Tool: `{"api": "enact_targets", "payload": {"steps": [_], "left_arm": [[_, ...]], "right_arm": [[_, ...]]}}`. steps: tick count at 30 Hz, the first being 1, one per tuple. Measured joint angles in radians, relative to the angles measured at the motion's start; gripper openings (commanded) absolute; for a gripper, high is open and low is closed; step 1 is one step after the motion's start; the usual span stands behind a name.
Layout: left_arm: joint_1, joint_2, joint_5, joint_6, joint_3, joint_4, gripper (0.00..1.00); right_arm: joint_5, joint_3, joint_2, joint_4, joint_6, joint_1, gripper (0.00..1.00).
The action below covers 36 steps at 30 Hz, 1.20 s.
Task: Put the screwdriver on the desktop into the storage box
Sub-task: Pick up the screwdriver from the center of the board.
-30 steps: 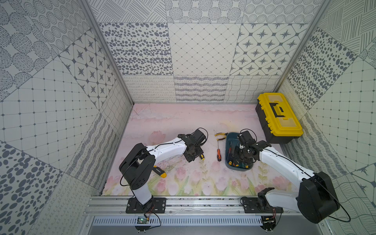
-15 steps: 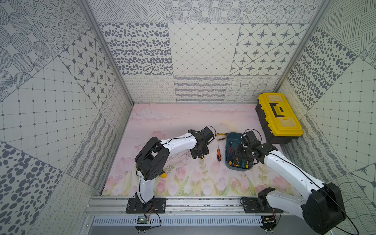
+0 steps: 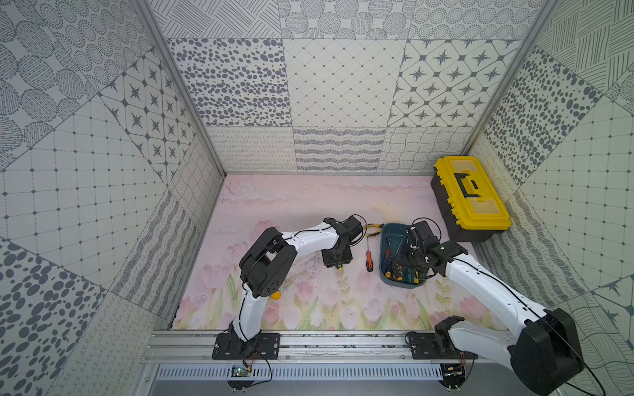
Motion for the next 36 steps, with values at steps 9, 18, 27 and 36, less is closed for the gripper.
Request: {"api": "enact_targets", "payload": {"steps": [9, 18, 27, 36], "left_arm": [[0.0, 0.011, -0.028, 0.016, 0.006, -0.021, 0.23], [0.0, -0.027, -0.037, 0.005, -0.047, -0.011, 0.11], [0.002, -0.175, -0.04, -0.08, -0.2, -0.013, 0.08], [0.004, -0.287, -0.01, -0.105, -0.292, -0.002, 0.04]], "right_arm": [[0.0, -0.004, 0.0, 0.0, 0.014, 0.0, 0.52], [0.0, -0.004, 0.0, 0.0, 0.014, 0.0, 0.51], [-0.005, -0.004, 0.0, 0.0, 0.014, 0.0, 0.5], [-0.047, 0.009, -0.001, 0.019, -0.055, 0.0, 0.51]]}}
